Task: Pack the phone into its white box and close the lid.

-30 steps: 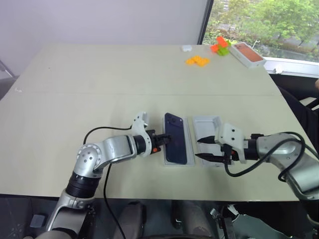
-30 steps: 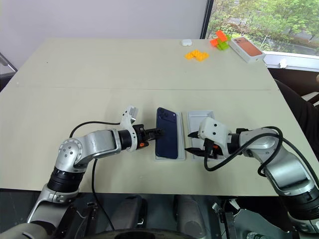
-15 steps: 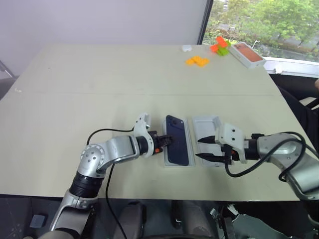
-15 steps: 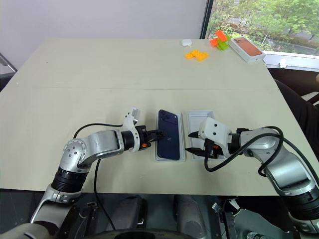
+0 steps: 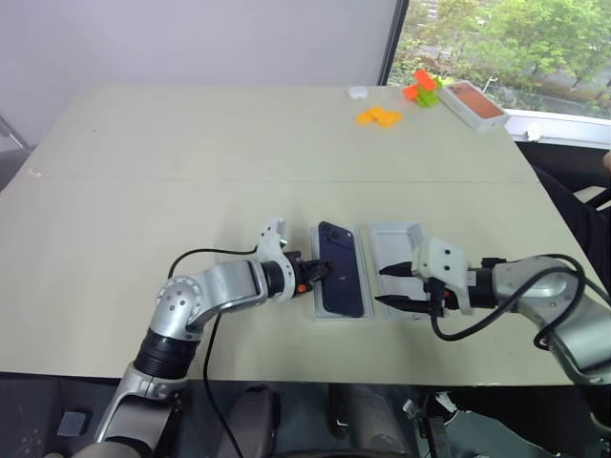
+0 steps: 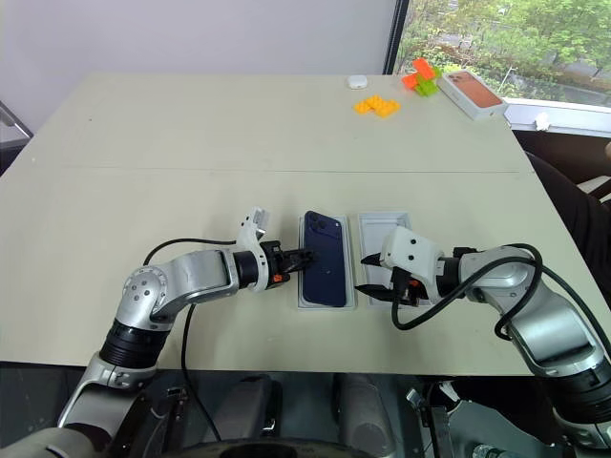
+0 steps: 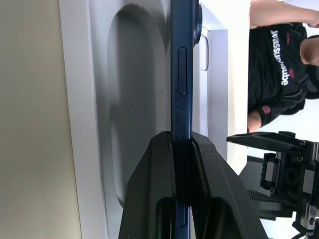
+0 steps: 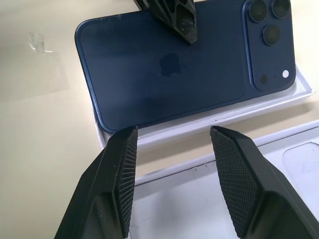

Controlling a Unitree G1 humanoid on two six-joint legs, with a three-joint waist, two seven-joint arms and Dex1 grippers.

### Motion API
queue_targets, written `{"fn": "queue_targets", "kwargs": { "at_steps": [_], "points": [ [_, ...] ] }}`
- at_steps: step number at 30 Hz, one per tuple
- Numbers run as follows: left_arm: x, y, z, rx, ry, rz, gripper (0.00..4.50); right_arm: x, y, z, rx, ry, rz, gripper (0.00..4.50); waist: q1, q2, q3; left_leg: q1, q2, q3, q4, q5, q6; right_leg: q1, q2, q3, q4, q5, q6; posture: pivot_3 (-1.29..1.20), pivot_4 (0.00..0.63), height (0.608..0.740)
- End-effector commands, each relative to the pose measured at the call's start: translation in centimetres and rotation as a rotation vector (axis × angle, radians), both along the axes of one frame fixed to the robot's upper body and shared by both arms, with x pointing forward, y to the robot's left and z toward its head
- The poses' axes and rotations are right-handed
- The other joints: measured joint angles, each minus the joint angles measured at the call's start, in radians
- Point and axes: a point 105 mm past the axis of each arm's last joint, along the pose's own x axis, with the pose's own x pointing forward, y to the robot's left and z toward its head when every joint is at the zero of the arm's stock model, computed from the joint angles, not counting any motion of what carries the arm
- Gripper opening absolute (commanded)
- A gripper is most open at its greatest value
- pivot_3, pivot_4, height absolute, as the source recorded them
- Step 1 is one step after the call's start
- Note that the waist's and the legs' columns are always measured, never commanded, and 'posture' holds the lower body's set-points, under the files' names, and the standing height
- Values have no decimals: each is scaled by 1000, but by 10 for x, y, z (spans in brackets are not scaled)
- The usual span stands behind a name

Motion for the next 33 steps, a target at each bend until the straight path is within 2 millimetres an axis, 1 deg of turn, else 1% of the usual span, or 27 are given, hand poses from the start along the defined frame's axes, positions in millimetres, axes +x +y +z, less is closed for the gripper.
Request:
{"fn": "queue_targets", "kwargs": {
  "at_steps": [1,17,27,33],
  "points": [
    [2,-1,9,-20,-37,3,0,0,4,10,0,-51,20,2408,0,0,0,0,0,0,0,0,0,0,0,0,0,0,0,0,150,740],
    [11,4,14,-36,-61,29,0,-1,6,10,4,-47,30,2408,0,0,0,0,0,0,0,0,0,0,0,0,0,0,0,0,150,740],
    [4,-4,12,-31,-52,-24,0,-1,7,10,5,-49,30,2408,0,0,0,0,0,0,0,0,0,0,0,0,0,0,0,0,150,740],
    [3,-3,10,-18,-50,-30,0,-1,7,10,5,-50,31,2408,0,0,0,0,0,0,0,0,0,0,0,0,0,0,0,0,150,740]
  ]
}}
